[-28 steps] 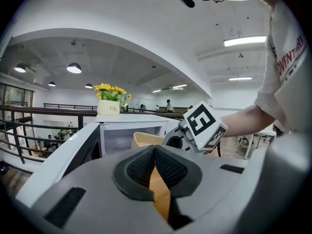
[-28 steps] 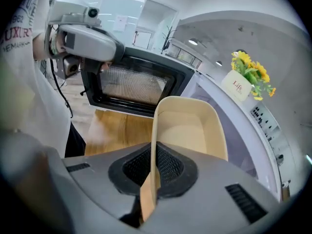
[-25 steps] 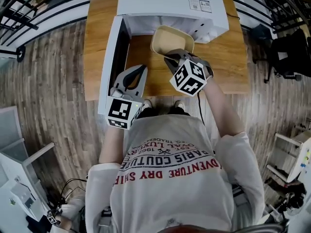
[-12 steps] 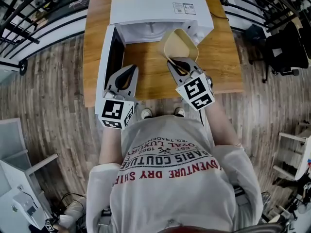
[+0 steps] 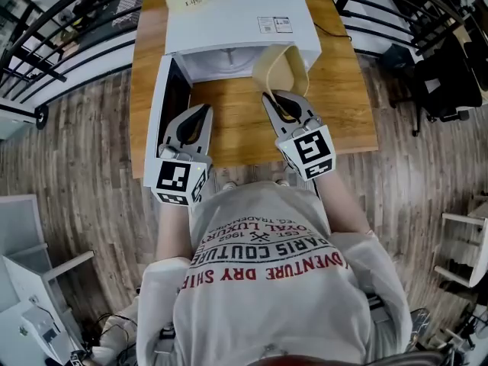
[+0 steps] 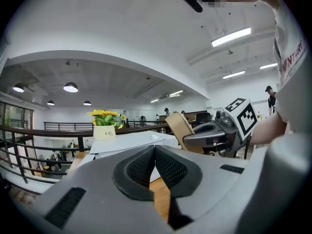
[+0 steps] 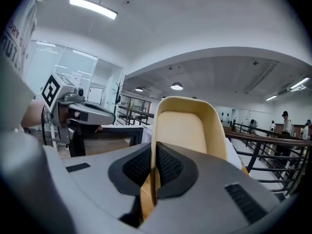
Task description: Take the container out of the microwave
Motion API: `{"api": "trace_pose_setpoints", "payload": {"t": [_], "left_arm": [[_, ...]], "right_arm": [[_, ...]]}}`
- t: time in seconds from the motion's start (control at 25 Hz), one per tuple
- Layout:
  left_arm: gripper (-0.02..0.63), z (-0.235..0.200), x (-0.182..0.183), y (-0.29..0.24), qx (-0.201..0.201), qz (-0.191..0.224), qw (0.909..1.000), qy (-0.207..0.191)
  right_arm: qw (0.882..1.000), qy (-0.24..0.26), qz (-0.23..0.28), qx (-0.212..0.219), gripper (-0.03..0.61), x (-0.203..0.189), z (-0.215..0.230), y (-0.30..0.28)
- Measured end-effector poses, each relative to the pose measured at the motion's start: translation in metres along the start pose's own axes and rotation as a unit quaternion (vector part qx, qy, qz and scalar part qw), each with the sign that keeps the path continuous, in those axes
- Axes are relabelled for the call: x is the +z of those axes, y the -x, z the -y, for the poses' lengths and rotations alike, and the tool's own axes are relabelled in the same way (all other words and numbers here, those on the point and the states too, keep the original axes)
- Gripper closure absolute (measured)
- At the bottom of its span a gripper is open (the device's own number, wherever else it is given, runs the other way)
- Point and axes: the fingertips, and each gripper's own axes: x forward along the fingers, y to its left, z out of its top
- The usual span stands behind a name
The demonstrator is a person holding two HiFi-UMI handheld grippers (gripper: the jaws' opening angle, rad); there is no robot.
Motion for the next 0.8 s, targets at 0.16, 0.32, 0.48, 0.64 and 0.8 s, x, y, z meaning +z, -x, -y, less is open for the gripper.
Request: {"api": "trace_pose_setpoints", "payload": {"t": [0.16,0.32,0.48,0.64,0.8], "left_arm": [[0.598,0.004,0.006,-0.004,-0.007,0.017,0.9993,0.031],[0.598,0.003,0.006,-0.008,-0.001,0.014,0.9998,0.017],[0.598,-0.001,0.004,-0.011,0.003,0.011,0.9999,0.013],[0.598,-0.004,0.006,-0.013,0.005,0.011,0.9999,0.012],[0.597,-0.007,0.006,-0.016,0.005,0.010,0.9999,0.013]], "right_arm": [[1.000,-0.016,0.003,-0.005,0.548,-0.001,0.007,0.001],[1.000,-0.019,0.011,-0.008,0.549,0.000,0.010,0.000],[0.999,-0.030,0.022,-0.012,0.549,0.001,0.013,-0.003],[0.999,-0.031,0.029,-0.020,0.549,0.005,0.014,-0.005],[0.998,-0.039,0.034,-0.032,0.549,0.006,0.019,-0.008]]}}
